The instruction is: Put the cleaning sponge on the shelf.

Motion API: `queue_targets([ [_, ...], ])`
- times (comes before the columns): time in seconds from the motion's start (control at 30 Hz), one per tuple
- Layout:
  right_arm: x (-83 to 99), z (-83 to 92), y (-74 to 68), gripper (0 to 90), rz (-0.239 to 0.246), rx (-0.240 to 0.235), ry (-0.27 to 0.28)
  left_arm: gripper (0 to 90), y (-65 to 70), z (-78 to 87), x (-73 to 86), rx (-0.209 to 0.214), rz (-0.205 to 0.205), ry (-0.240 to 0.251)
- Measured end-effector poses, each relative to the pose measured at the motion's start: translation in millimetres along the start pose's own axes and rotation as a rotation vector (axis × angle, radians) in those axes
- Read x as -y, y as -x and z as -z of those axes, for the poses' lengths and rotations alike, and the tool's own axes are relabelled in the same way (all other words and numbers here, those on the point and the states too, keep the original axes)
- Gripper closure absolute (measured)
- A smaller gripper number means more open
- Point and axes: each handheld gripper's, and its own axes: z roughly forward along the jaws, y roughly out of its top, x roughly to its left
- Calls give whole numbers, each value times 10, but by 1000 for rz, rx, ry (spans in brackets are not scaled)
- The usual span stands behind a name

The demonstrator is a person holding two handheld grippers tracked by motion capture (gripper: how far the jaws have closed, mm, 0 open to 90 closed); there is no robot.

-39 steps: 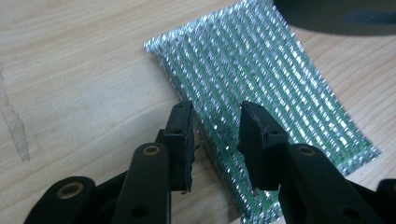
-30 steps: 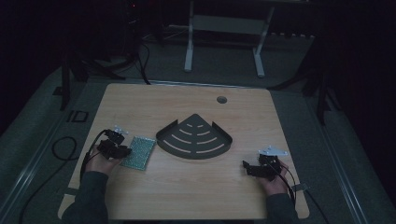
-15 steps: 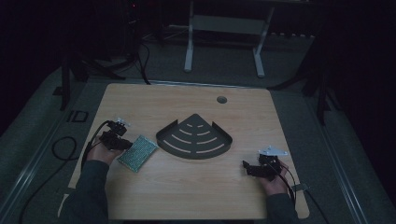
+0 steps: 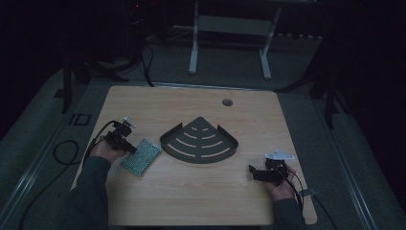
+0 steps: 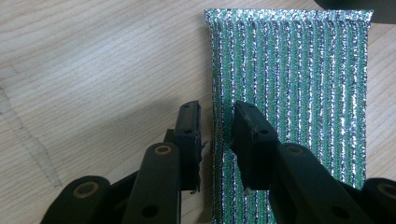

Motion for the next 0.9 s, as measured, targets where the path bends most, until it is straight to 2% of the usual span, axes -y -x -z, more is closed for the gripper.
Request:
queue_targets([
  [0.4,-1,-1,0,147,0,0,0,696,-52,-22,-39,37,16,-39],
  [0.7,-2,-2,-1,147,-1,1,0,801,-53,-52,-93,74,20,-79],
  [0.8,-3,-3,0,147,-1,1,1,817,-59,-59,-101,84,36,-86],
  [0.9,-3,-3,-1,147,-1,2,1,836,-65,-60,-102,87,32,-89],
])
